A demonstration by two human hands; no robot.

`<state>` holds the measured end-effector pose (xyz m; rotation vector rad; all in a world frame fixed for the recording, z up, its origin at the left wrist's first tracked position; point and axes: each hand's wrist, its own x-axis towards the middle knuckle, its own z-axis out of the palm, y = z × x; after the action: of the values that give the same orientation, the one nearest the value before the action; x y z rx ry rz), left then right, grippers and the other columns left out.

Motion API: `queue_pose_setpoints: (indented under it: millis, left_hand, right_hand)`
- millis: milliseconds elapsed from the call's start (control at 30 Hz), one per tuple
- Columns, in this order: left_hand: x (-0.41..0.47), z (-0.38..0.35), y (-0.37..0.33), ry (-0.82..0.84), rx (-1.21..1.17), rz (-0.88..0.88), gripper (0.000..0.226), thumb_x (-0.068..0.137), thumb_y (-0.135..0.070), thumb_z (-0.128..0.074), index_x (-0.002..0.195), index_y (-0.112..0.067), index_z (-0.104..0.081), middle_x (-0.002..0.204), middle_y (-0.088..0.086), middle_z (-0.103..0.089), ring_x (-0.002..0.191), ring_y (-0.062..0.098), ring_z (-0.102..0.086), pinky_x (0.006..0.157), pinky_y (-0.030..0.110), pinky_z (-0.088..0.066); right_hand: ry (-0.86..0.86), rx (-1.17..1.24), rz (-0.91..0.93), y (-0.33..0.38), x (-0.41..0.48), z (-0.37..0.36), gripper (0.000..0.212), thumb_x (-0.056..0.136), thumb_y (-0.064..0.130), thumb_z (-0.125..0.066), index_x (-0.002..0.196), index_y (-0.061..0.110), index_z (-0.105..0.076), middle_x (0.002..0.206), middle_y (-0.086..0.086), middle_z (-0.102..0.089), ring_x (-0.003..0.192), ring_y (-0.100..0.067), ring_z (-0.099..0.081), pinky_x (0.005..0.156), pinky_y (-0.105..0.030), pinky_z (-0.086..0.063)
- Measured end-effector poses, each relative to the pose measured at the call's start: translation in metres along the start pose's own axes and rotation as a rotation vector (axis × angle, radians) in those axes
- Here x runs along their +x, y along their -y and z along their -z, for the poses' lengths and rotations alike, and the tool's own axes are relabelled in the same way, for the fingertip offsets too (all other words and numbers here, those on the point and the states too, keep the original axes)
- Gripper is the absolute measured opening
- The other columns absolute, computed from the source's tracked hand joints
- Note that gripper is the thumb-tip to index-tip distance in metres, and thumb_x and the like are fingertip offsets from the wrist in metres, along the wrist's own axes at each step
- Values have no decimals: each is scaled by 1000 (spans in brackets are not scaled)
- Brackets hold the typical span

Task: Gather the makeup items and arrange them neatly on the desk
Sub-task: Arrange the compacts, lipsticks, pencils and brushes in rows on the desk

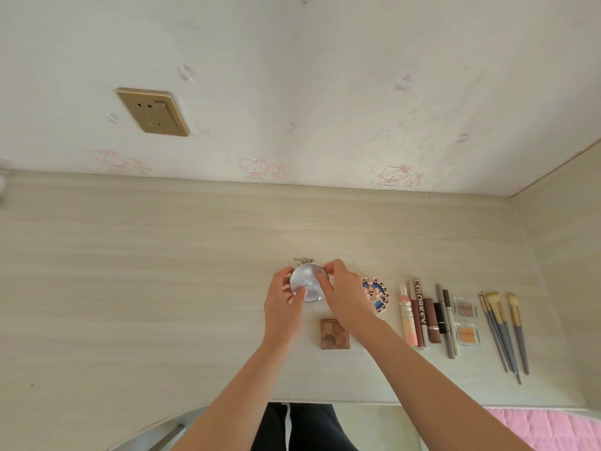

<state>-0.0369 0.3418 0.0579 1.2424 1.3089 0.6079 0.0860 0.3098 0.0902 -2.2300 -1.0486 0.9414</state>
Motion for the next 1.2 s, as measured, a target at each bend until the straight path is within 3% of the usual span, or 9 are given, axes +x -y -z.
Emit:
queue_pose_setpoints:
  millis: [133, 267, 433, 567, 733, 867, 1000, 1100, 1200]
  left_hand:
    - [9, 29, -16, 71, -62, 25, 44, 88, -8, -63, 126, -26, -52, 108, -5, -62, 87, 12, -67, 69, 15, -51]
    - [23, 65, -31, 141, -74, 40, 46, 86, -7, -65, 128, -25, -57, 119, -6, -63, 91, 14, -68, 81, 25, -55]
    - [46, 107, -42, 231, -89, 47, 44, 82, -6, -66, 119, -29, -64, 117, -8, -66, 90, 19, -70, 87, 37, -56]
    - [69, 130, -35, 278, -79, 19, 39, 84, -5, -66, 117, -27, -65, 110, -5, -70, 93, 22, -69, 85, 33, -57]
    - [95, 144, -18, 373, -43, -61, 42, 81, -19, -71, 120, -32, -64, 111, -10, -70, 97, 17, -68, 85, 29, -55]
    - [112, 147, 0, 430, -9, -174, 66, 67, -14, -79, 127, -30, -59, 121, -13, -65, 93, 15, -66, 84, 27, -54]
    - [127, 144, 19, 389, -3, -246, 82, 63, 10, -83, 133, -20, -52, 109, -15, -69, 94, 8, -67, 75, 25, -56]
    - [133, 147, 28, 348, 52, -364, 82, 59, -1, -87, 130, -24, -54, 106, -12, -70, 95, 9, -67, 82, 27, -57]
    - [128, 153, 33, 320, 135, -496, 78, 59, -14, -90, 125, -32, -54, 108, -20, -68, 99, 7, -64, 86, 20, -53]
  right_hand:
    - [-35, 128, 23, 17, 7, -8, 20, 95, 29, -53, 109, 14, -53, 97, 1, -63, 88, -14, -62, 78, -27, -52]
    - [-13, 178, 48, 42, 11, -14, 23, 94, 26, -55, 117, 22, -53, 90, 7, -58, 77, 0, -57, 59, -6, -40]
    - [1, 242, 58, 69, 19, -32, 20, 93, 29, -55, 113, 29, -61, 91, 4, -64, 80, -12, -64, 63, -16, -44]
    - [0, 240, 75, 77, 33, -53, 18, 93, 28, -54, 108, 24, -63, 105, 9, -64, 78, -10, -67, 61, -15, -43]
    - [5, 283, 81, 75, 57, -70, 18, 93, 25, -55, 103, 17, -68, 94, 9, -69, 63, -10, -68, 56, -9, -45]
    - [-13, 334, 110, 67, 72, -83, 18, 91, 26, -58, 104, 18, -68, 96, 7, -69, 68, -11, -71, 77, -31, -58]
    - [-15, 365, 188, 62, 81, -94, 18, 92, 24, -59, 109, 27, -64, 98, 5, -67, 71, -17, -72, 75, -42, -59]
    - [-40, 364, 248, 61, 82, -101, 17, 92, 22, -57, 105, 28, -65, 102, 6, -66, 70, -20, -72, 77, -42, -58]
    - [-72, 362, 289, 59, 72, -108, 23, 93, 22, -56, 115, 28, -62, 103, 6, -65, 71, -22, -72, 79, -44, -58]
